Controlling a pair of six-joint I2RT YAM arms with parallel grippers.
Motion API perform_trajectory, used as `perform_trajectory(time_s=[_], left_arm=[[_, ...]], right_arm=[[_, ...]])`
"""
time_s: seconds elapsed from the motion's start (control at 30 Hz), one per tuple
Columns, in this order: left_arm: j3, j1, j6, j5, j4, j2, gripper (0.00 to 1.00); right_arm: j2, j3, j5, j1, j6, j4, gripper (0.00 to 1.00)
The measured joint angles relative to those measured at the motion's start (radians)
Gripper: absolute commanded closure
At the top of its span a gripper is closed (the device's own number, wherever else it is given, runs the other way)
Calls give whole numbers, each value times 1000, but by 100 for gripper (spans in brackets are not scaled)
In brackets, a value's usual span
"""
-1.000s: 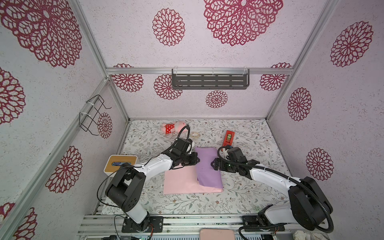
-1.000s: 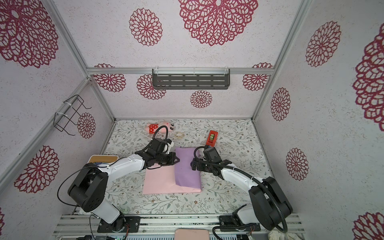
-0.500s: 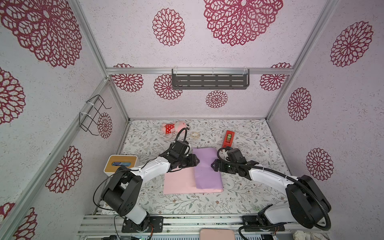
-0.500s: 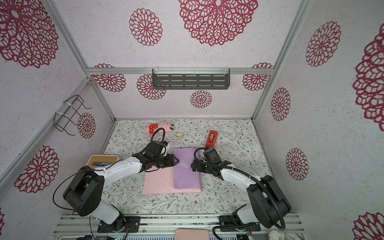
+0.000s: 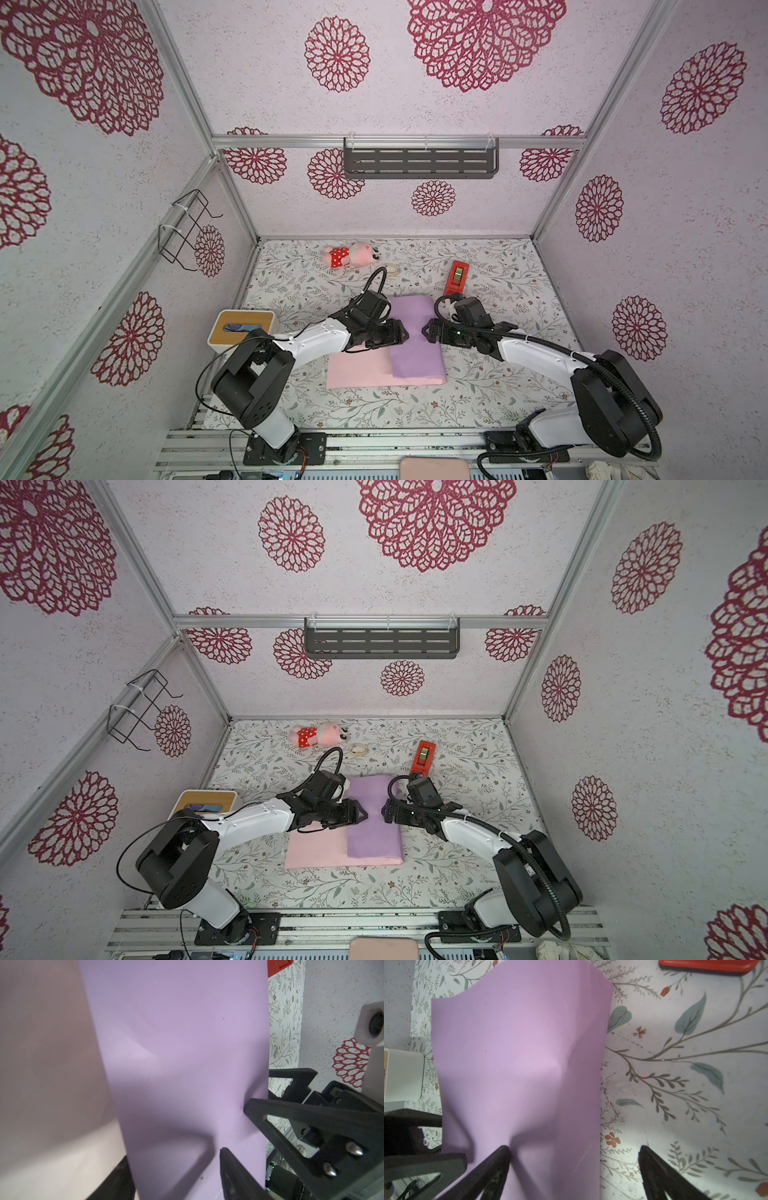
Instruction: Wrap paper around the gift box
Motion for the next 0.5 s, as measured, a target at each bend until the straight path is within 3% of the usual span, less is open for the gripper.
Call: perform_trajectory(time_s=[0.5], left_arm=[[48,-1,51,-57,-70,8,65]], right_arm=[[-2,77,-8,-13,-63,-107,1]])
